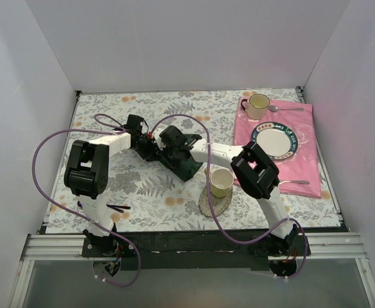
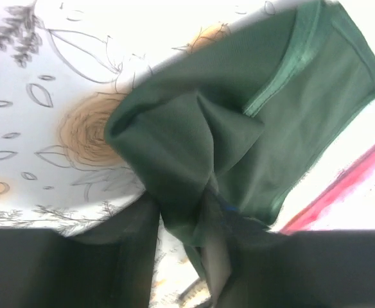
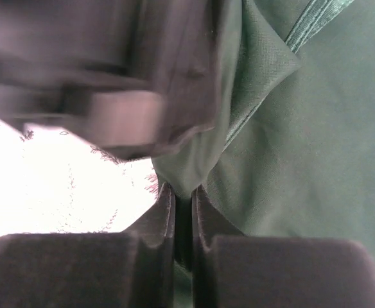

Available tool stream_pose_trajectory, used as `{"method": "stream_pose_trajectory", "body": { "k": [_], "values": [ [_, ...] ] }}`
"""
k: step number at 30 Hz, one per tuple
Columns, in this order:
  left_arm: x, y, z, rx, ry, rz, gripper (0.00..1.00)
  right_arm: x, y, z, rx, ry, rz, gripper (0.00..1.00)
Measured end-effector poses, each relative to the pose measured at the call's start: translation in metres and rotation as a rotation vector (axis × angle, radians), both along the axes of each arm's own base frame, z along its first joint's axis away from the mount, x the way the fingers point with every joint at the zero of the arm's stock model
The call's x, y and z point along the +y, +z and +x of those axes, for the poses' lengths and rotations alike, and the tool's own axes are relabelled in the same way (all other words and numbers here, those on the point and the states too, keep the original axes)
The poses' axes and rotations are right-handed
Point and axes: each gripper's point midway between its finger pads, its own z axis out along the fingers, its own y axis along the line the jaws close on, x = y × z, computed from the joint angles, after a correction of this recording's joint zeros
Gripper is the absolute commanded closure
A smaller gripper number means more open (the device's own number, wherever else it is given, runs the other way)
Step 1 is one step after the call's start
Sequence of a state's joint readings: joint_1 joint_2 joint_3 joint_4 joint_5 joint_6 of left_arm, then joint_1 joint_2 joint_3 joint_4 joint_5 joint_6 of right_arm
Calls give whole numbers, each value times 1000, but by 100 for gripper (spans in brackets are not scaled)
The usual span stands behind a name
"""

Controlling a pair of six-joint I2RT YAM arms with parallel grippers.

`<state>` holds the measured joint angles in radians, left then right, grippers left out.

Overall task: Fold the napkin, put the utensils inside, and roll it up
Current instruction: Roll the napkin with the utensil

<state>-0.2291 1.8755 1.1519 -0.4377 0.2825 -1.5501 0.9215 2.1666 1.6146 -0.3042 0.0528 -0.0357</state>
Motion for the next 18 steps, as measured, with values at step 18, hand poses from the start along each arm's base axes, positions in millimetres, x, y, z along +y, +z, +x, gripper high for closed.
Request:
{"method": "stream_pose_trajectory", "body": {
  "k": [18],
  "values": [
    [-8, 15, -2, -104, -73, -32, 31, -16, -2, 9, 795, -10, 679, 99]
  ]
}}
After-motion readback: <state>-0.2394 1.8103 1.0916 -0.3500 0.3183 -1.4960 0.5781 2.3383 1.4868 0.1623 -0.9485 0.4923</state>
